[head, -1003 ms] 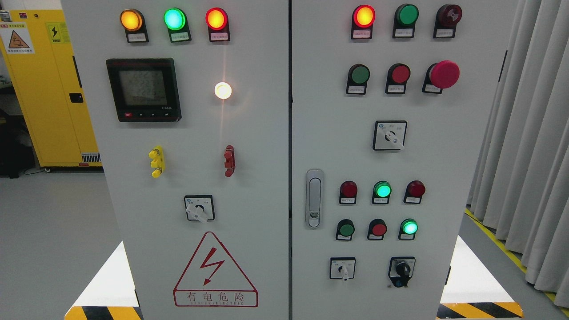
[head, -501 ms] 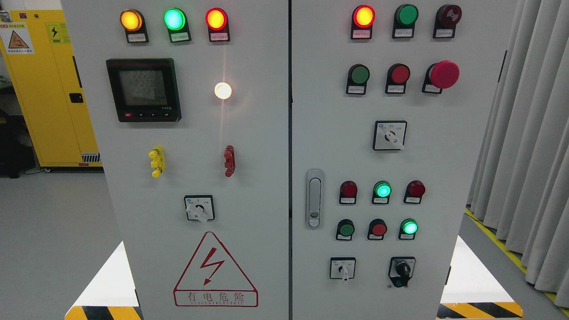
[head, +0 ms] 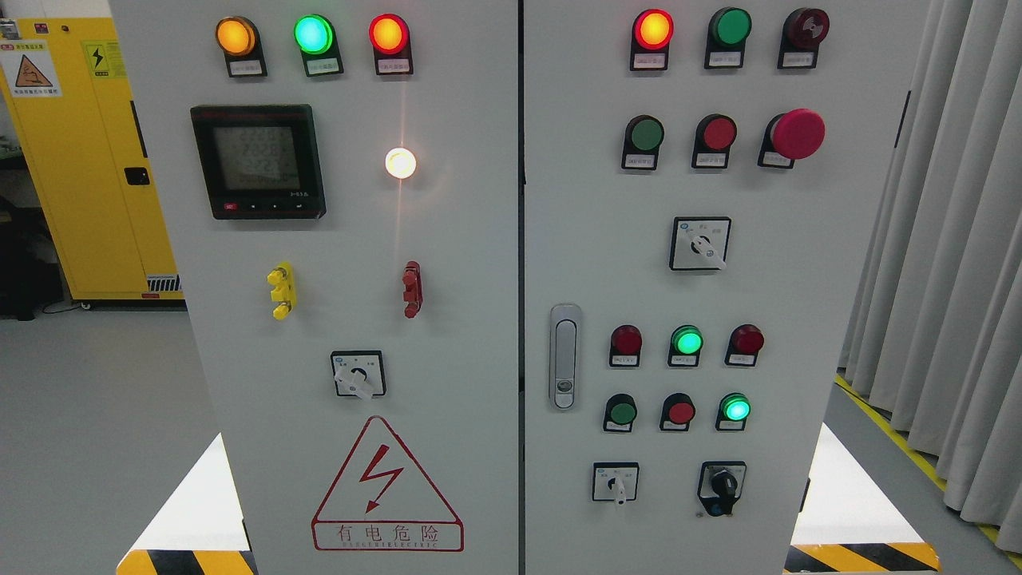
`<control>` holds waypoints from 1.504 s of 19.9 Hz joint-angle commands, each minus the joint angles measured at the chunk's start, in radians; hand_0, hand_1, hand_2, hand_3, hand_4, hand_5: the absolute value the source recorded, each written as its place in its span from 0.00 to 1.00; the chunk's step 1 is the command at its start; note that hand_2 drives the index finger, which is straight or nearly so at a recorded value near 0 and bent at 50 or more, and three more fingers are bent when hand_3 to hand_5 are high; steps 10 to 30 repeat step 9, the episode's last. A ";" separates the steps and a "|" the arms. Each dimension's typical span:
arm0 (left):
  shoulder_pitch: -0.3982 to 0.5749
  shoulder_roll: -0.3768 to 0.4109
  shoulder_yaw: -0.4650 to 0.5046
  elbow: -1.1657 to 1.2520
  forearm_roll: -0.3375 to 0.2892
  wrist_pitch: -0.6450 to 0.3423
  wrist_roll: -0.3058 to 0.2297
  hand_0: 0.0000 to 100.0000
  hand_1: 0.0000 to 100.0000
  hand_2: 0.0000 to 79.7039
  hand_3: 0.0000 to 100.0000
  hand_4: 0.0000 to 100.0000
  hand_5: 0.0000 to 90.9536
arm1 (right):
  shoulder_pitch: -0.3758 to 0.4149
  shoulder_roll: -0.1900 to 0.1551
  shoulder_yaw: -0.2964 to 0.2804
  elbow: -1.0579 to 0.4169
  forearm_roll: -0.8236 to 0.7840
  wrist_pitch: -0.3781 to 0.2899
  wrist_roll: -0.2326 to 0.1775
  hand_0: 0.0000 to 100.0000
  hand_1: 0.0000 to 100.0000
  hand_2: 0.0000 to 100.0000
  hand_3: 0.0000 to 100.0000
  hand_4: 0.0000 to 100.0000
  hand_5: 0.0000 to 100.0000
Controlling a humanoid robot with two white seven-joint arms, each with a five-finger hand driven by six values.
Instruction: Turn on light switch 1
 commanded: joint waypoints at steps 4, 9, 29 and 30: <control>-0.004 0.012 -0.025 0.074 0.011 0.000 -0.001 0.27 0.13 0.00 0.00 0.00 0.00 | 0.000 0.000 0.000 0.000 0.000 -0.001 0.001 0.00 0.50 0.04 0.00 0.00 0.00; -0.004 0.012 -0.025 0.074 0.011 0.000 -0.004 0.26 0.13 0.00 0.00 0.00 0.00 | 0.000 0.000 0.000 0.000 0.000 -0.001 0.001 0.00 0.50 0.04 0.00 0.00 0.00; -0.004 0.012 -0.025 0.074 0.011 0.000 -0.004 0.26 0.13 0.00 0.00 0.00 0.00 | 0.000 0.000 0.000 0.000 0.000 -0.001 0.001 0.00 0.50 0.04 0.00 0.00 0.00; -0.004 0.012 -0.025 0.074 0.011 0.000 -0.004 0.26 0.13 0.00 0.00 0.00 0.00 | 0.000 0.000 0.000 0.000 0.000 -0.001 0.001 0.00 0.50 0.04 0.00 0.00 0.00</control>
